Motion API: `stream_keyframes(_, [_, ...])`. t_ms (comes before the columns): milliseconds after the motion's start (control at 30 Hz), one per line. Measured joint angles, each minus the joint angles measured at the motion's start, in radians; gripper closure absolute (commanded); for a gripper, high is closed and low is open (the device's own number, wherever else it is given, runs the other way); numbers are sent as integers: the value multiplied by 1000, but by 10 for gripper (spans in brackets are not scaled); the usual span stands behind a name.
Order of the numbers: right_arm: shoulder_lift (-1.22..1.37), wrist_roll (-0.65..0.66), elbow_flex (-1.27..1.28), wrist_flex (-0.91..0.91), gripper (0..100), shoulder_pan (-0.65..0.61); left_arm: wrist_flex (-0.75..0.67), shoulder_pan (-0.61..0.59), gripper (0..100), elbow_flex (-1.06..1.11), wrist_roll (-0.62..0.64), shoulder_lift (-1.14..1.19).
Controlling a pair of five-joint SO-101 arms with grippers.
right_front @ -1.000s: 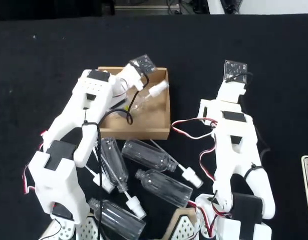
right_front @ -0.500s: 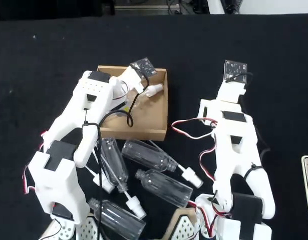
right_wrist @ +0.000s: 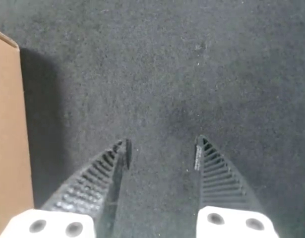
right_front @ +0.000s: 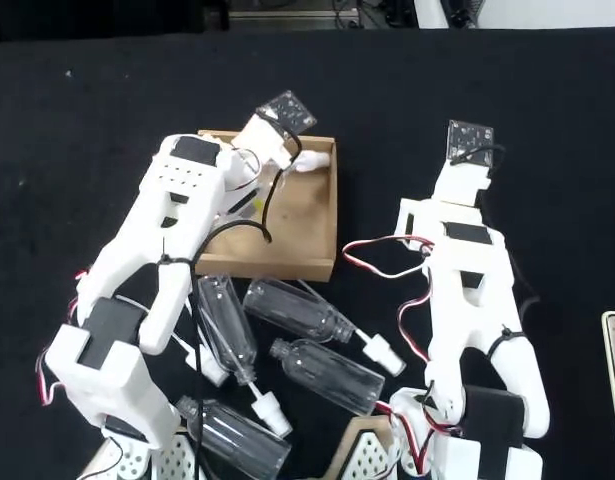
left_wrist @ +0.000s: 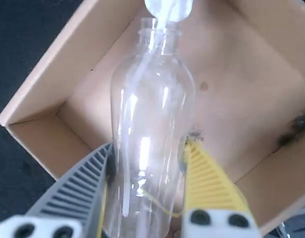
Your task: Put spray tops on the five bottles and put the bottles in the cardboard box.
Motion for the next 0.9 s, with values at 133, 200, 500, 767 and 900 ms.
stream_keyframes(133, [0, 0, 0, 0, 815, 0, 0, 2, 942, 18, 58, -66])
stream_keyframes(200, [0, 0, 0, 0, 815, 0, 0, 3, 942, 46, 74, -123])
stream_keyframes(500, [0, 0, 0, 0, 815, 0, -112, 3, 942, 313, 84, -354])
stream_keyframes(767, [0, 0, 0, 0, 815, 21, -319, 3, 941, 637, 184, -660])
stream_keyframes(900, [0, -23, 0, 0, 815, 41, -368, -25, 942, 747, 203, -850])
